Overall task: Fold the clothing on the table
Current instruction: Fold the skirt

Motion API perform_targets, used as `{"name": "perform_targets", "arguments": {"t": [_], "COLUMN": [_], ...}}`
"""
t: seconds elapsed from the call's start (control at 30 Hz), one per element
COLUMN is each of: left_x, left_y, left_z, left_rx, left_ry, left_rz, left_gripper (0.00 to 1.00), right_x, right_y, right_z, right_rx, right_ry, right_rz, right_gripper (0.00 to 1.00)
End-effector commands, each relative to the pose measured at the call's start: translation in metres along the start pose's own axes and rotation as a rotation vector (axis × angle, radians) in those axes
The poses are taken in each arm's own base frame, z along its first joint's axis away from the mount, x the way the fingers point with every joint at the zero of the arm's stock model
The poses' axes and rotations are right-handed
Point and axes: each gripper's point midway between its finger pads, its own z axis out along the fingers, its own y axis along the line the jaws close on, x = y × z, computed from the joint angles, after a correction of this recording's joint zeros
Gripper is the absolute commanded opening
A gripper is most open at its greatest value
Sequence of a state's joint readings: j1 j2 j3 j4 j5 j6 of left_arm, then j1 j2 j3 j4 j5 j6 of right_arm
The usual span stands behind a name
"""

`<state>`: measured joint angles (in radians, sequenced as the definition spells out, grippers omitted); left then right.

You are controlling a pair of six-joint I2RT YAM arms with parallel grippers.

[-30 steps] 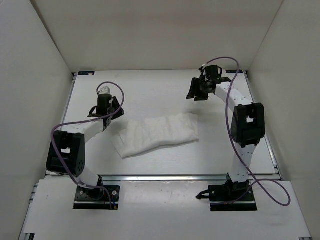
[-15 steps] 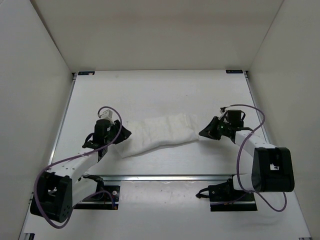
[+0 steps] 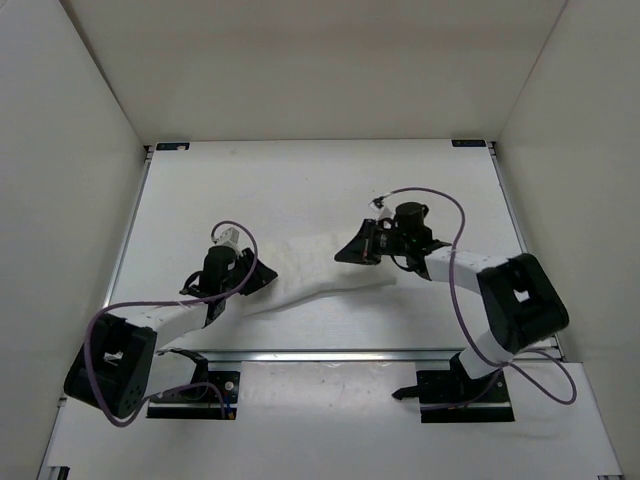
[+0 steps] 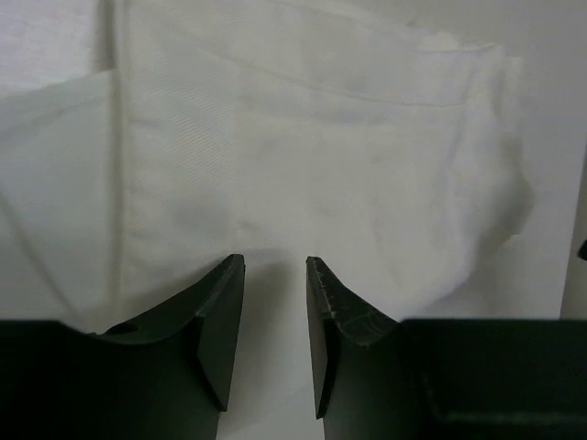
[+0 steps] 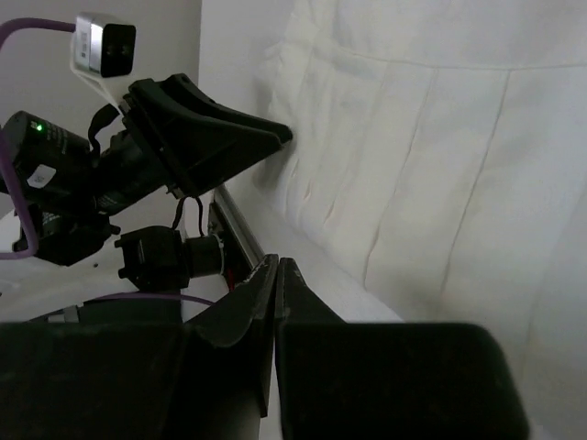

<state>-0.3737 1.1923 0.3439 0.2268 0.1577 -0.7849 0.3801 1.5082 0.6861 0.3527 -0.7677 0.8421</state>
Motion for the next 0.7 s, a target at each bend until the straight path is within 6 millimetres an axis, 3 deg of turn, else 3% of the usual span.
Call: {"name": "perform_targets", "arguments": {"t": [0.0, 0.03, 0.13, 0.2, 0.27, 0.33, 0.43, 0.5, 0.53, 0.63, 0.67], "left_x": [0.009, 0.012, 0.018, 0.02, 0.018, 0.018, 0.012, 0.007, 0.009, 0.001, 0.008], "left_y": [0.02, 0.023, 0.02, 0.016, 0.013, 0.013, 0.011, 0.008, 0.009, -0.006, -0.005], "left_z": [0.003, 0.005, 0.007, 0.008, 0.008, 0.007, 0.006, 0.006, 0.006, 0.016, 0.021], "left_rx": [-0.021, -0.029, -0.019, -0.009, -0.005, -0.001, -0.004, -0.007, -0.005, -0.005, -0.01], "left_ry": [0.012, 0.022, 0.04, 0.043, 0.041, 0.047, 0.039, 0.029, 0.035, 0.032, 0.056], "left_rz": [-0.042, -0.043, -0.034, -0.031, -0.032, -0.037, -0.037, -0.035, -0.029, -0.009, -0.001], "left_gripper": [0.44, 0.44, 0.44, 0.44, 0.45, 0.45, 0.45, 0.45, 0.46, 0.45, 0.44], "right_x": [0.002, -0.001, 0.022, 0.028, 0.019, 0.016, 0.012, 0.005, 0.003, 0.008, 0.009], "right_y": [0.009, 0.008, -0.019, -0.019, -0.024, -0.016, -0.017, -0.022, -0.036, -0.046, -0.052], "right_z": [0.029, 0.034, 0.053, 0.054, 0.055, 0.055, 0.049, 0.042, 0.041, 0.024, 0.021], "right_rx": [-0.058, -0.037, 0.073, 0.109, 0.187, 0.188, 0.163, 0.231, 0.282, 0.348, 0.366], "right_ry": [0.092, 0.119, 0.272, 0.312, 0.288, 0.301, 0.316, 0.366, 0.391, 0.49, 0.493], "right_rz": [0.065, 0.086, 0.153, 0.155, 0.165, 0.134, 0.11, 0.004, -0.081, -0.141, -0.165], "right_gripper": [0.0, 0.0, 0.0, 0.0, 0.0, 0.0, 0.0, 0.0, 0.0, 0.0, 0.01]}}
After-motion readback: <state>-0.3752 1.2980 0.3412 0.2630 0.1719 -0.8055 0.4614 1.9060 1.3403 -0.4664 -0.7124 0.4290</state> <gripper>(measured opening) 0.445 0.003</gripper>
